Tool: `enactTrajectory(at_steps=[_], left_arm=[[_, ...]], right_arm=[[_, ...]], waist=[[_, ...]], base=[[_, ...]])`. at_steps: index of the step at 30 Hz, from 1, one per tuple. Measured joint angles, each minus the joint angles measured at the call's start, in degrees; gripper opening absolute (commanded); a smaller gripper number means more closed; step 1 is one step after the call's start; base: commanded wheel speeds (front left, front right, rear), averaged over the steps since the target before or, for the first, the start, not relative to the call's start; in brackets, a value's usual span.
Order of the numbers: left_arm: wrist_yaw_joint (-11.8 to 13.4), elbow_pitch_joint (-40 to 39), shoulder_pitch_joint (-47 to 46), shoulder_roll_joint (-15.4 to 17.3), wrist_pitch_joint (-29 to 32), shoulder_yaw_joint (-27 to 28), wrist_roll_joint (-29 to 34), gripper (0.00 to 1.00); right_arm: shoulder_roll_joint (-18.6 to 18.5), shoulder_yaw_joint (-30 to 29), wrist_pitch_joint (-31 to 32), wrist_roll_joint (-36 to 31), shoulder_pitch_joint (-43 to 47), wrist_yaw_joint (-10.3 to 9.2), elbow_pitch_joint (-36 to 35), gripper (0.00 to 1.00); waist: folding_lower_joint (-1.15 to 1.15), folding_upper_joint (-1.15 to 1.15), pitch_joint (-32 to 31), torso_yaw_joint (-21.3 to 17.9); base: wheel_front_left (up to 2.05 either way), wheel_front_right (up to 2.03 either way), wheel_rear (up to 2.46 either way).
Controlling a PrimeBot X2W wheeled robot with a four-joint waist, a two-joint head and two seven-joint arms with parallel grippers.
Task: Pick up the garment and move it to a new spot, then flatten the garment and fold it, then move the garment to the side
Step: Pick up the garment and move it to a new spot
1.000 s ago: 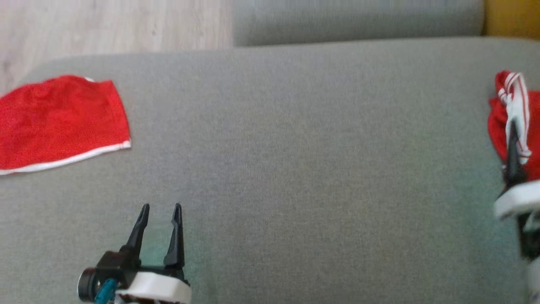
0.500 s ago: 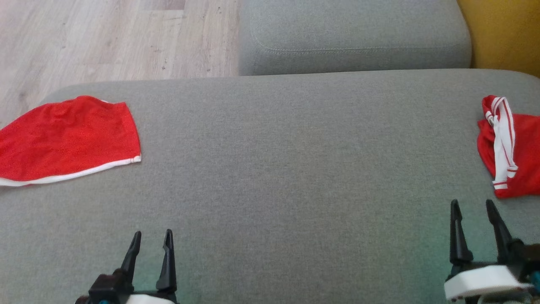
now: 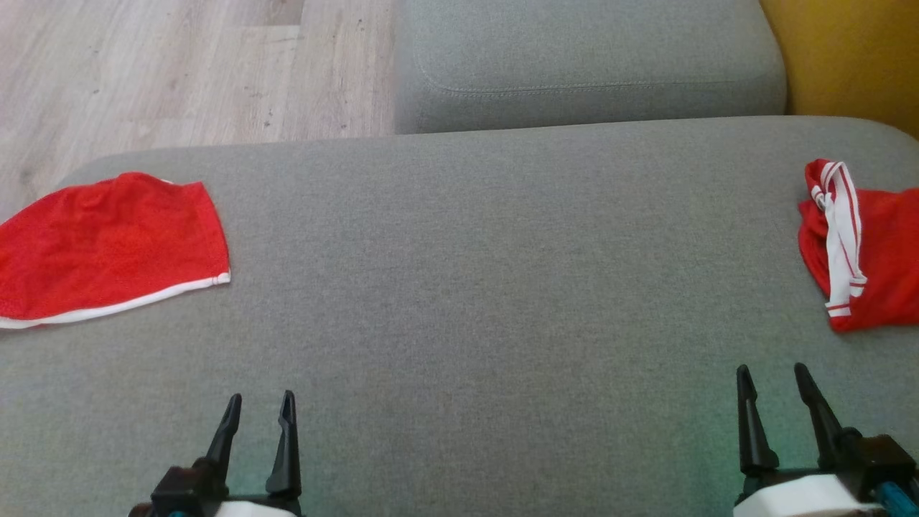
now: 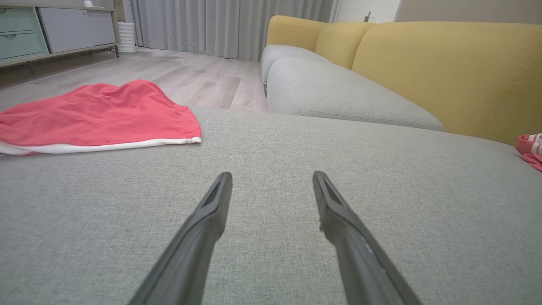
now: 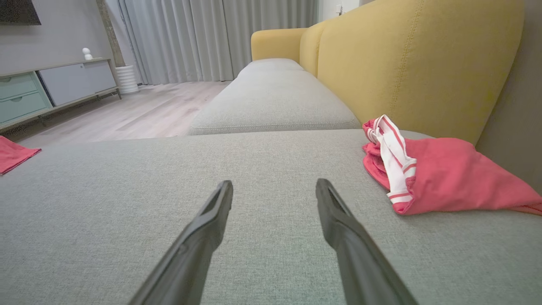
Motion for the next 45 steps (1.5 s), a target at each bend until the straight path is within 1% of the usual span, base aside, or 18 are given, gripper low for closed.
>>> enactTrajectory(at_steps=[8,15,18,21,31,35,37,40,43,45], left_arm=[[0.0,0.0,0.0,0.0,0.0,0.1,0.0,1.00],[-0.3,-0.1,-0.7,0.0,0.0,-0.1,0.1,1.00],[-0.5,-0.1,-0.8,0.0,0.0,-0.8,0.1,1.00],[-0.4,-0.2,-0.9,0.0,0.0,-1.3,0.1,1.00],[-0.4,-1.2,0.5,0.0,0.0,-0.2,0.1,1.00],[-0.4,-1.4,2.3,0.1,0.0,0.9,0.1,1.00],[-0.4,-1.9,2.7,0.1,0.0,1.0,0.1,1.00],[-0.4,-3.1,2.4,0.1,0.0,1.6,-0.3,1.00],[-0.1,-3.4,0.6,0.0,0.0,1.9,-3.1,1.00],[0.1,-3.3,-2.6,0.0,0.0,1.9,-4.9,1.00]], right_arm=[[0.0,0.2,0.0,0.8,0.0,0.00,0.1,1.00],[0.0,0.8,0.0,1.1,0.0,0.00,0.3,1.00],[0.0,1.0,0.0,1.3,0.0,0.00,0.3,1.00],[0.0,1.3,0.0,1.3,0.1,0.00,0.2,1.00],[0.0,5.3,0.0,1.8,-0.2,0.00,0.3,1.00],[0.0,6.2,-0.1,1.9,-0.2,0.00,0.4,1.00],[0.0,6.3,-0.1,2.3,-0.3,0.00,0.4,1.00],[0.0,6.7,-0.1,2.0,-0.7,0.00,0.3,1.00],[0.0,5.9,-0.1,0.1,-1.8,0.00,-0.8,1.00],[-0.1,4.9,-0.1,-1.5,-2.9,0.00,-2.5,1.00]], waist=[[0.00,0.00,0.4,0.3],[0.01,0.00,0.6,2.6],[0.00,0.00,0.7,4.7],[0.00,0.00,0.7,7.6],[0.00,0.00,0.2,20.4],[0.00,0.00,0.3,24.4],[0.00,0.00,0.8,25.4],[0.00,0.00,2.3,25.7],[0.00,0.00,4.7,25.1],[0.00,0.00,6.8,24.7]], base=[[0.00,0.00,0.00],[0.00,0.00,0.00],[0.00,0.00,0.00],[0.00,0.00,0.00],[0.00,0.00,0.00],[0.00,0.00,0.00],[0.00,0.00,0.00],[0.00,0.00,0.00],[0.00,0.00,0.00],[0.00,0.00,0.00]])
